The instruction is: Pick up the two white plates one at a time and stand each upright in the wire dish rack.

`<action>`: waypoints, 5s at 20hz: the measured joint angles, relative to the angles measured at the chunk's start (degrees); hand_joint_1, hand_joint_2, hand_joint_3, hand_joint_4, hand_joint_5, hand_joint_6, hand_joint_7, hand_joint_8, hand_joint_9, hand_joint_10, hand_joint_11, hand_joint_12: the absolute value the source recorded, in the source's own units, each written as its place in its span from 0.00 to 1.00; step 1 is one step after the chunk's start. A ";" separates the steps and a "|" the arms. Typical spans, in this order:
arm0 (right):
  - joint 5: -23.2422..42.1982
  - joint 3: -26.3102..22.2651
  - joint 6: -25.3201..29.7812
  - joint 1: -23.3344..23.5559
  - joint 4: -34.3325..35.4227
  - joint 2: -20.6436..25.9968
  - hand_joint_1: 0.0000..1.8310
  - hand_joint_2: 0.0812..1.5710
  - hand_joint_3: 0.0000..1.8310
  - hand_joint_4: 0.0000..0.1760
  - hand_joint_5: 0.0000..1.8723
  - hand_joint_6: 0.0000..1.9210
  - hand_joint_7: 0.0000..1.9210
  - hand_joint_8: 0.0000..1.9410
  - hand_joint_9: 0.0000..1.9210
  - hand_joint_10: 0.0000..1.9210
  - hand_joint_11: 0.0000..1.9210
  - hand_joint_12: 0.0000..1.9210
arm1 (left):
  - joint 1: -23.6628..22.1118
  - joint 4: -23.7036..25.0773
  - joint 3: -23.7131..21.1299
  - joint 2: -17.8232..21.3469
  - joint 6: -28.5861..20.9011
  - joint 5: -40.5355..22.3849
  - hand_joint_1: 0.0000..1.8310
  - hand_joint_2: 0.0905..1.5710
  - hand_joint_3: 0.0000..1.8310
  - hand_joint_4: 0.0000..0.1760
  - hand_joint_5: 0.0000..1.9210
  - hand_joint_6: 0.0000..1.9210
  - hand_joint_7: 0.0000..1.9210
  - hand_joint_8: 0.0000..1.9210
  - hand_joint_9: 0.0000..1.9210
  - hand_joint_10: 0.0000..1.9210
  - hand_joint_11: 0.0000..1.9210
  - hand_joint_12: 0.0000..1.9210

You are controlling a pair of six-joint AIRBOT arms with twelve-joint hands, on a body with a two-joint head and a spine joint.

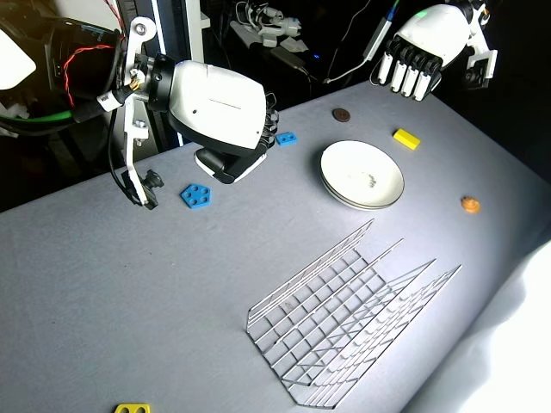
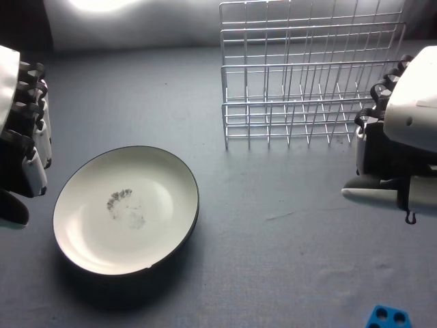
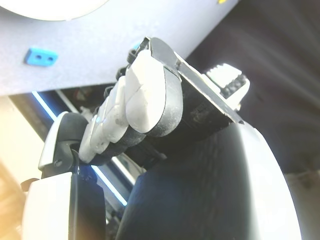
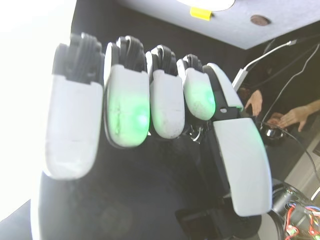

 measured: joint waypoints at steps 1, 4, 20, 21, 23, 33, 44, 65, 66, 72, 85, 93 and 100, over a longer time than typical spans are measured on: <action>0.09 0.00 -0.55 0.00 -0.02 0.02 0.00 0.59 0.10 0.00 0.00 0.00 0.00 0.00 0.00 0.00 0.00 0.00 | 0.46 -0.07 -0.04 -0.07 -0.02 0.04 0.00 0.54 0.18 0.00 0.00 0.00 0.00 0.00 0.00 0.00 0.00 0.00; -0.28 -0.02 -1.07 0.00 -0.17 0.00 0.00 0.64 0.04 0.00 0.00 0.00 0.00 0.00 0.00 0.00 0.00 0.00 | 1.25 0.33 -0.15 -0.07 0.15 0.00 0.00 0.60 0.08 0.00 0.01 0.00 0.00 0.00 0.00 0.00 0.00 0.00; 1.05 0.00 -1.97 0.00 -0.17 -0.24 0.00 0.64 0.01 0.00 0.00 0.00 0.00 0.00 0.00 0.00 0.00 0.00 | 8.96 2.43 2.78 -3.13 1.05 -0.79 0.00 0.63 0.01 0.00 0.00 0.00 0.00 0.00 0.00 0.00 0.00 0.00; 1.36 0.00 -2.03 0.00 -0.17 -0.46 0.00 0.64 0.01 0.00 0.00 0.00 0.00 0.00 0.00 0.00 0.00 0.00 | 10.32 1.95 2.78 -3.28 2.49 -0.31 0.00 0.63 0.01 0.00 0.00 0.00 0.00 0.00 0.00 0.00 0.00 0.00; 1.62 0.00 -2.91 0.00 -0.17 -1.27 0.00 0.64 0.01 0.00 0.00 0.00 0.00 0.00 0.00 0.00 0.00 0.00 | 13.92 0.90 2.91 -4.13 5.27 1.29 0.00 0.63 0.01 0.00 0.00 0.00 0.00 0.00 0.00 0.00 0.00 0.00; 6.93 4.81 9.75 -0.63 -12.20 -5.38 0.00 0.66 0.01 0.00 0.00 0.00 0.00 0.00 0.00 0.00 0.00 0.00 | 22.43 -5.49 7.52 -7.85 9.75 6.54 0.00 0.63 0.01 0.00 0.01 0.00 0.00 0.00 0.00 0.00 0.00 0.00; 2.51 5.97 -7.96 -0.59 1.18 -10.95 0.00 0.66 0.01 0.00 0.00 0.00 0.00 0.00 0.00 0.00 0.00 0.00 | 25.81 -5.40 12.44 -10.03 13.75 7.98 0.00 0.64 0.01 0.00 0.00 0.00 0.00 0.00 0.00 0.00 0.00 0.00; 3.85 6.12 -9.62 -2.84 4.09 -11.02 0.00 0.67 0.00 0.00 0.00 0.00 0.00 0.00 0.00 0.00 0.00 0.00 | 30.38 -6.58 15.74 -12.07 14.01 9.97 0.00 0.65 0.00 0.00 0.00 0.00 0.00 0.00 0.00 0.00 0.00 0.00; 3.65 6.14 -9.66 -2.91 4.09 -11.02 0.00 0.67 0.00 0.00 0.00 0.00 0.00 0.00 0.00 0.00 0.00 0.00 | 30.40 -6.29 16.04 -12.22 14.05 10.14 0.00 0.65 0.01 0.00 0.01 0.00 0.00 0.00 0.00 0.00 0.00 0.00; 3.52 6.14 -9.70 -2.91 4.09 -11.02 0.00 0.67 0.00 0.00 0.00 0.00 0.00 0.00 0.00 0.00 0.00 0.00 | 30.77 -6.82 16.04 -12.24 13.53 10.34 0.00 0.64 0.00 0.00 0.01 0.00 0.00 0.00 0.00 0.00 0.00 0.00; 3.65 6.12 -9.88 -3.15 4.09 -11.04 0.00 0.68 0.00 0.00 0.00 0.00 0.00 0.00 0.00 0.00 0.00 0.00 | 29.99 -7.65 12.13 -12.24 10.10 13.11 0.00 0.65 0.00 0.00 0.00 0.00 0.00 0.00 0.00 0.00 0.00 0.00; 3.30 6.14 -9.99 -3.21 4.70 -11.63 0.34 0.68 0.00 0.00 0.00 0.00 0.00 0.00 0.00 0.00 0.00 0.00 | 26.58 -7.32 7.82 -14.12 9.70 15.28 0.00 0.65 0.00 0.00 0.01 0.00 0.00 0.00 0.00 0.00 0.00 0.00; 0.31 10.40 -14.49 -3.21 9.55 -18.23 0.60 0.65 0.00 0.00 0.00 0.00 0.00 0.00 0.00 0.00 0.00 0.00 | 25.62 -8.79 7.78 -15.69 9.53 16.63 0.00 0.65 0.00 0.00 0.01 0.00 0.00 0.00 0.00 0.00 0.00 0.00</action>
